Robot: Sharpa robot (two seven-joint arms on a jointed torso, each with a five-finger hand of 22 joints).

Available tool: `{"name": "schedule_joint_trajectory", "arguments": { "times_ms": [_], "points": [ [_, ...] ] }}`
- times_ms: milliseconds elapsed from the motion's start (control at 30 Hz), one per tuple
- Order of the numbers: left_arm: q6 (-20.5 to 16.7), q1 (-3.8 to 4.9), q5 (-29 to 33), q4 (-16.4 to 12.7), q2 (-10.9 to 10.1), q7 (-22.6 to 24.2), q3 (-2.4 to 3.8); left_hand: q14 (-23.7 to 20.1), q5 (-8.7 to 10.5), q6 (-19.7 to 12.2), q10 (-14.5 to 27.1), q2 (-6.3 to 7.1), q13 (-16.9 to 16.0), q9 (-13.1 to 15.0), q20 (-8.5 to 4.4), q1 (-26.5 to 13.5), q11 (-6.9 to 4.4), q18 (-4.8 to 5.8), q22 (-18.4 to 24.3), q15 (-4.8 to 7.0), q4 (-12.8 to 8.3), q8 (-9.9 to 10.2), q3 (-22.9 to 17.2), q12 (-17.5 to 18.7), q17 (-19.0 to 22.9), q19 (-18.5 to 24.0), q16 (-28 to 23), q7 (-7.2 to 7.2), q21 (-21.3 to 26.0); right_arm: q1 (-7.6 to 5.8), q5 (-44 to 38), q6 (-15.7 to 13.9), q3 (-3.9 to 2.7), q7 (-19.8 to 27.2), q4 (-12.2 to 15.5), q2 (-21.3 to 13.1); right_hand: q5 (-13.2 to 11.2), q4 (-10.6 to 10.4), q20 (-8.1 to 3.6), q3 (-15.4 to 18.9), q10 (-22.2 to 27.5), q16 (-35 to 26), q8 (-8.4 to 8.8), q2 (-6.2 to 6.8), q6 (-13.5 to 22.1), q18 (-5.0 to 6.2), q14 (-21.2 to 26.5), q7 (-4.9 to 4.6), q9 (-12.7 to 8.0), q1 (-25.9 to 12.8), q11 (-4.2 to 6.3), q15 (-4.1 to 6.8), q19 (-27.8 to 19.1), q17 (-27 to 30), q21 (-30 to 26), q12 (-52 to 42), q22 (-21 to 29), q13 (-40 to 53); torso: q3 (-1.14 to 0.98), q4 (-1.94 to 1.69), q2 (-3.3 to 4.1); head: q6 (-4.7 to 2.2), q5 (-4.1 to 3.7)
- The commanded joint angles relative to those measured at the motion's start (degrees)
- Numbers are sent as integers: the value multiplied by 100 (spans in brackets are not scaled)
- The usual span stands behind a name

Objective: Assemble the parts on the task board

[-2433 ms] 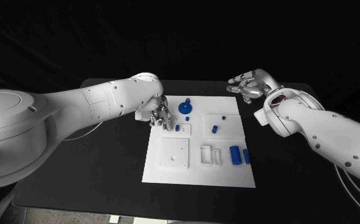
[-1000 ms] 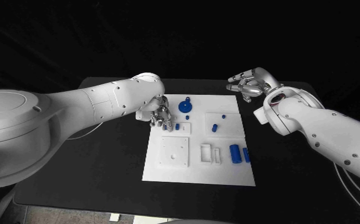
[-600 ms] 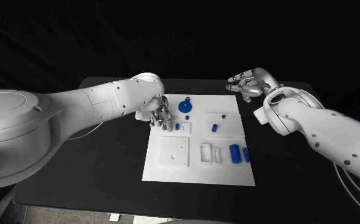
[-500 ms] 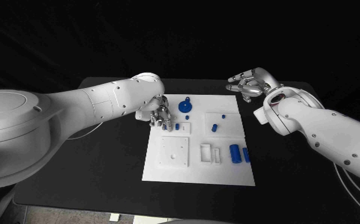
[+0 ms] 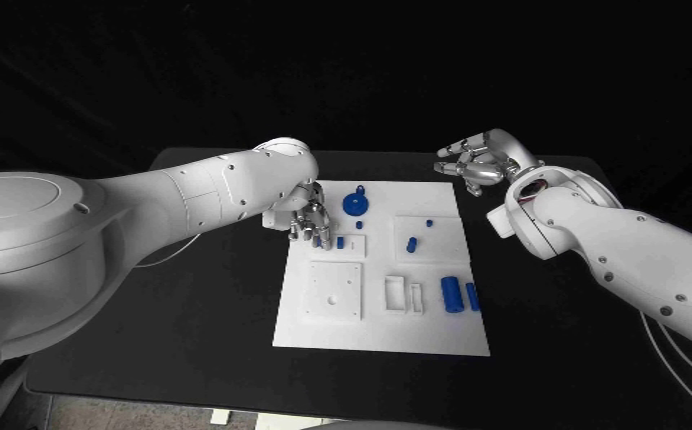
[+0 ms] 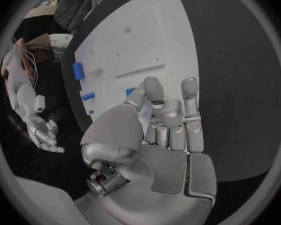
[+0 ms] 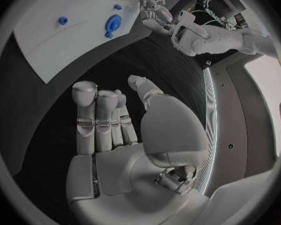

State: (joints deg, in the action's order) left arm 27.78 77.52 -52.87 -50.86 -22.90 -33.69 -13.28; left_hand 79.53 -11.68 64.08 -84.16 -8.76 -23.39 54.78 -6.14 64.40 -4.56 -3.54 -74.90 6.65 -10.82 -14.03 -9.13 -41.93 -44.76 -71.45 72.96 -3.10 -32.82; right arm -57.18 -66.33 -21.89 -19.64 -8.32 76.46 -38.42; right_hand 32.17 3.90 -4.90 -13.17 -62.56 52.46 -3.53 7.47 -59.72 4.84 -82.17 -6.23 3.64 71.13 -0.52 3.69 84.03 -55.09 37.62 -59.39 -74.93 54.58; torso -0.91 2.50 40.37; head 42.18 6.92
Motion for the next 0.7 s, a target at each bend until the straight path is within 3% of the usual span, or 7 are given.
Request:
{"name": "schedule_joint_trajectory", "arguments": {
  "times_ms": [33, 433, 533, 600, 700],
  "points": [
    [13, -63, -8, 52, 40, -101, -19, 21, -14, 512, -192, -45, -8, 172, 43, 32, -32, 11, -107, -16, -58, 33, -82, -6, 12, 0, -16, 510, -13, 4, -27, 61, -2, 29, 9, 12, 28, 18, 6, -24, 39, -32, 0, 11, 29, 66, 30, -28, -7, -65, 15, 12, 152, 5, -21, -5, -462, -1, -2, 2, 0, -1, -6],
    [106, -121, 17, 199, 129, -123, -20, 8, 26, 584, -195, 179, -30, 50, 85, 18, -28, -25, -105, -23, 216, 130, 98, 11, 32, 7, -31, 521, 5, 4, -28, 62, -2, 27, 15, 5, 28, 18, 6, -24, 39, -32, 0, 11, 29, 66, 30, -28, -7, -65, 15, 12, 152, 5, -21, -5, -462, -1, -1, -1, -2, 2, -18],
    [84, -127, 26, 228, 139, -122, -20, 1, 110, 587, -189, 239, -38, 38, 78, -5, -27, -22, -104, -20, 328, 144, 184, 21, 51, 7, -43, 527, 11, 4, -28, 62, -2, 27, 16, 5, 28, 18, 6, -24, 39, -32, 0, 11, 29, 66, 30, -28, -7, -65, 15, 12, 152, 5, -21, -5, -462, -1, -1, -2, -1, 0, -17],
    [63, -130, 30, 245, 145, -117, -20, -8, 308, 591, -183, 296, -52, 28, 73, -76, -26, -17, -105, -21, 415, 155, 271, 26, 71, 7, -56, 530, 15, 4, -28, 62, -2, 27, 16, 5, 28, 18, 6, -24, 39, -32, 0, 11, 29, 66, 30, -28, -7, -65, 15, 12, 152, 5, -21, -5, -462, -1, -1, -6, -1, 1, -19],
    [30, -132, 33, 259, 148, -108, -20, -16, 375, 602, -175, 346, -96, 9, 63, -76, -24, -6, -103, -17, 518, 183, 367, 48, 91, 5, -70, 529, 30, 4, -28, 62, -2, 28, 16, 5, 28, 18, 6, -24, 39, -32, 0, 11, 29, 66, 30, -28, -7, -65, 15, 12, 152, 5, -21, -5, -462, -1, -1, -7, -1, 0, -19]
  ]
}}
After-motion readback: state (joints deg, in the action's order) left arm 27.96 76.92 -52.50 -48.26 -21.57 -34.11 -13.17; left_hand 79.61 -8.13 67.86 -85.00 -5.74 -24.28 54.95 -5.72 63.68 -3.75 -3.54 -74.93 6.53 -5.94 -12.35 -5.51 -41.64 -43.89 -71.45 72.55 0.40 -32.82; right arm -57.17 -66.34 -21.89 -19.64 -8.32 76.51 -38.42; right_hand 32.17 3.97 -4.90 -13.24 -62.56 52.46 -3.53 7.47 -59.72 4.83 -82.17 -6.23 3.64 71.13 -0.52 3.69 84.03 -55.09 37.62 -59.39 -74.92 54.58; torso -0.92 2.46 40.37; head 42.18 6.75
